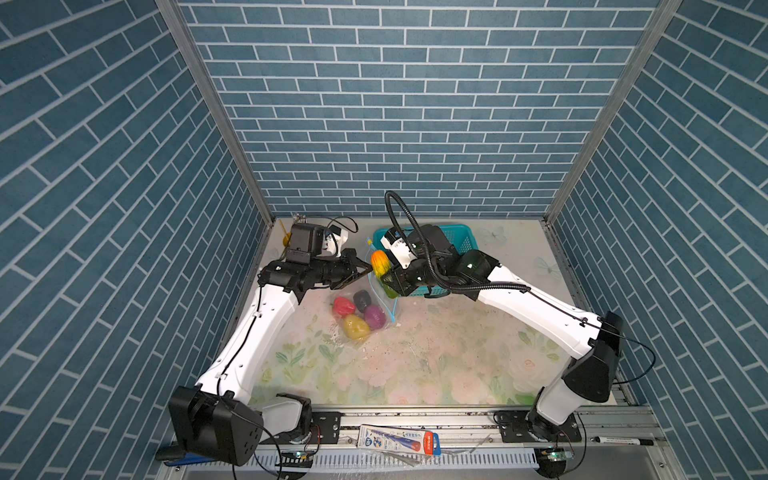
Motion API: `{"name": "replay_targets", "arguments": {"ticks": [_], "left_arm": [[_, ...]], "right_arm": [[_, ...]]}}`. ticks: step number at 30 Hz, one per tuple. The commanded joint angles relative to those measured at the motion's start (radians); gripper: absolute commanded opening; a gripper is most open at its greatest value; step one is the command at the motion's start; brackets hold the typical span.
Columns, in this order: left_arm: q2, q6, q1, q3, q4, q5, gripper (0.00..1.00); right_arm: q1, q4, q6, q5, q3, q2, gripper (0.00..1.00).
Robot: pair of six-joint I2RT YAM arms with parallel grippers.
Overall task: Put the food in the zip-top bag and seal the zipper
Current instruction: 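Carry the papaya to the bag mouth held by the left gripper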
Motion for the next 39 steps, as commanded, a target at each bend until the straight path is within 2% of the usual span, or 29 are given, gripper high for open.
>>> {"name": "replay_targets", "arguments": {"ticks": [1, 16, 24, 39], "left_arm": [[0.000, 0.006, -0.006, 0.019, 0.003, 0.004, 0.00], [-0.017, 0.001, -0.006, 0.015, 0.016, 0.014, 0.00], [-0.032, 0.006, -0.006, 0.005, 0.010, 0.011, 0.00], [-0.037, 0.007, -0.006, -0.004, 0.013, 0.008, 0.00]], "right_arm": [[0.019, -0.039, -0.048, 0.001, 0.077, 0.006, 0.31], [0.024, -0.077, -0.035, 0.026, 0.114, 0.082, 0.30], [0.024, -0.094, -0.049, 0.080, 0.114, 0.106, 0.30], [0.021, -0.060, -0.063, 0.043, 0.087, 0.125, 0.33]]}}
